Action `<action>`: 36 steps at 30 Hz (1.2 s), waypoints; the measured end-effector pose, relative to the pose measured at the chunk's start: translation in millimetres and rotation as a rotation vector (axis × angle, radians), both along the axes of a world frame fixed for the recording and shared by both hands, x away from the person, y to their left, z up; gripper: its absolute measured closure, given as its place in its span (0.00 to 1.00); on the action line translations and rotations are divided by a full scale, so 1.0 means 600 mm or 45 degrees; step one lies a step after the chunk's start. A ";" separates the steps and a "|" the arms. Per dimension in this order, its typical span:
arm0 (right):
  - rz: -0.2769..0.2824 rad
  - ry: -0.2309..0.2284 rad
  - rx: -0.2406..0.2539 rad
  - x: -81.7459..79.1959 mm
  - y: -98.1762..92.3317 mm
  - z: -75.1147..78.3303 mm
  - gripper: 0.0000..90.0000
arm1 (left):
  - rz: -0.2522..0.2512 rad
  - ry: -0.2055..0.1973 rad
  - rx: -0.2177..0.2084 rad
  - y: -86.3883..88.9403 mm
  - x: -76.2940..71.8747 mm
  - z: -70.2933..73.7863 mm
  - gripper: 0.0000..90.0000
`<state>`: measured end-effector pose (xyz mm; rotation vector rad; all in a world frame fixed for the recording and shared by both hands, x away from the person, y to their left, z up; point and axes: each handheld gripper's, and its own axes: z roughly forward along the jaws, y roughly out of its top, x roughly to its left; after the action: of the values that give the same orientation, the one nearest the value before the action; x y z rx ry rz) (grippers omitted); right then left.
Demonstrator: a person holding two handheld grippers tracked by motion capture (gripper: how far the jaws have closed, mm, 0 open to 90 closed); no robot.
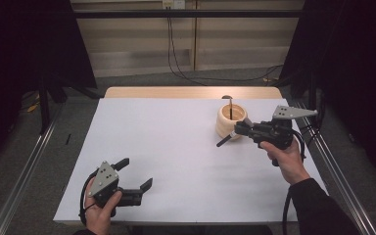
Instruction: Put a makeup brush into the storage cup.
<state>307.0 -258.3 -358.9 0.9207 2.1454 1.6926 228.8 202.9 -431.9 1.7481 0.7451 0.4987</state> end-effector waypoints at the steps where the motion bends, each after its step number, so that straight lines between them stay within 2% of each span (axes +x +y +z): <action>1: -0.007 0.002 -0.004 0.001 -0.002 0.001 0.87 | 0.001 0.002 0.000 0.000 0.000 0.000 0.02; 6: -0.019 -0.008 -0.010 0.006 -0.009 0.008 0.87 | 0.009 -0.018 -0.023 0.001 0.000 0.000 0.02; 8: -0.025 -0.016 -0.013 0.010 -0.014 0.015 0.87 | 0.014 -0.019 -0.003 0.000 -0.001 0.000 0.02; 14: -0.056 -0.055 -0.007 0.021 -0.029 0.046 0.87 | 0.006 -0.012 -0.011 0.001 0.002 -0.001 0.02; 17: -0.064 -0.077 0.018 0.022 -0.032 0.059 0.87 | 0.006 -0.007 0.003 0.002 0.002 -0.001 0.02; 21: -0.078 -0.095 -0.009 0.028 -0.033 0.069 0.87 | 0.008 -0.003 0.005 0.003 0.002 -0.001 0.02; 30: -0.135 -0.086 -0.056 0.057 -0.042 0.087 0.87 | 0.004 -0.011 0.015 0.005 0.003 -0.001 0.02; 36: -0.173 -0.079 -0.044 0.076 -0.046 0.094 0.87 | 0.006 -0.009 0.014 0.005 0.003 -0.001 0.02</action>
<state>352.4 -285.9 -302.4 0.9678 2.0173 1.5934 230.9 205.8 -432.5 1.7544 0.7432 0.5127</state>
